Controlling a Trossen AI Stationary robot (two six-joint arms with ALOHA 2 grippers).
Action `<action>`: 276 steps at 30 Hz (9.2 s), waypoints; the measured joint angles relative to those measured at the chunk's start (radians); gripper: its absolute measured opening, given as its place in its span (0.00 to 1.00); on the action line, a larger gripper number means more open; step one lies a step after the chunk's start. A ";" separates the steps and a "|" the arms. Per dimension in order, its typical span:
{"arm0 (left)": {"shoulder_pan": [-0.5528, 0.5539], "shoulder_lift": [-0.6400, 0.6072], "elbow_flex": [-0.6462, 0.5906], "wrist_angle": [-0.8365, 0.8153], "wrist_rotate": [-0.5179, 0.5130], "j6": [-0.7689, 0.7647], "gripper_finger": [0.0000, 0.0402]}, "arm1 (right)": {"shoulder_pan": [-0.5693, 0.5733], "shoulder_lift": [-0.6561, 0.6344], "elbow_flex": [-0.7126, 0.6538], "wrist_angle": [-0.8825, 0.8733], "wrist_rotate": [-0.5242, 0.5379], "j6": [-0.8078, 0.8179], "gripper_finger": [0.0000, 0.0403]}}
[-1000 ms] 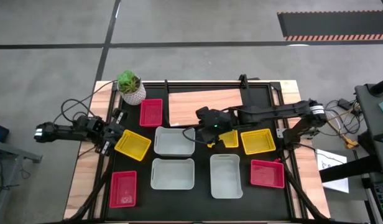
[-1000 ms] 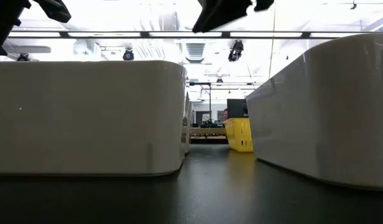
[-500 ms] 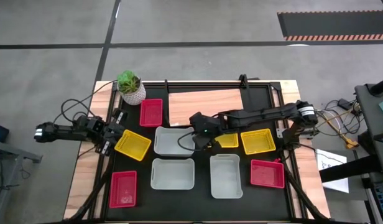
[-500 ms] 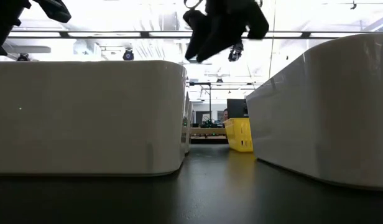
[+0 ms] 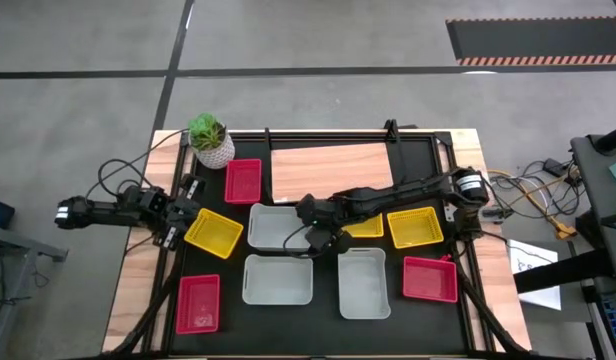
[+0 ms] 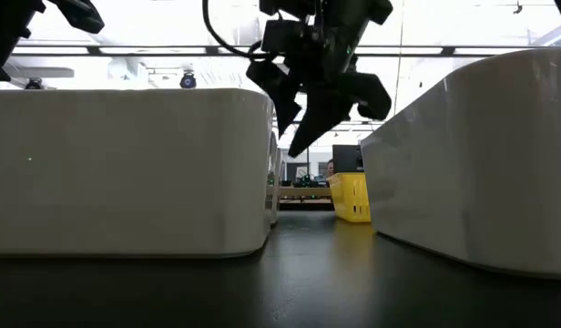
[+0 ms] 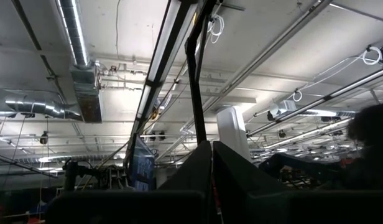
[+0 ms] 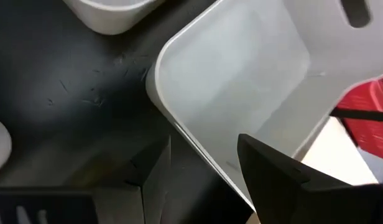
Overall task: Stack baskets on shelf by color
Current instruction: Put the top gray bin on the shelf, then put the middle yellow bin on the shelf
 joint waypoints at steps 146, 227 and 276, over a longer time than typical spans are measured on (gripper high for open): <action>0.000 -0.001 0.001 0.016 0.000 0.004 0.00 | -0.477 0.034 0.117 -0.041 -0.183 0.696 0.02; 0.000 -0.001 0.001 0.016 0.000 0.005 0.00 | -0.469 0.156 0.359 -0.315 0.044 0.793 0.02; 0.000 0.095 0.005 0.052 -0.009 -0.029 0.00 | 0.185 -0.365 -0.313 0.043 0.000 1.206 0.26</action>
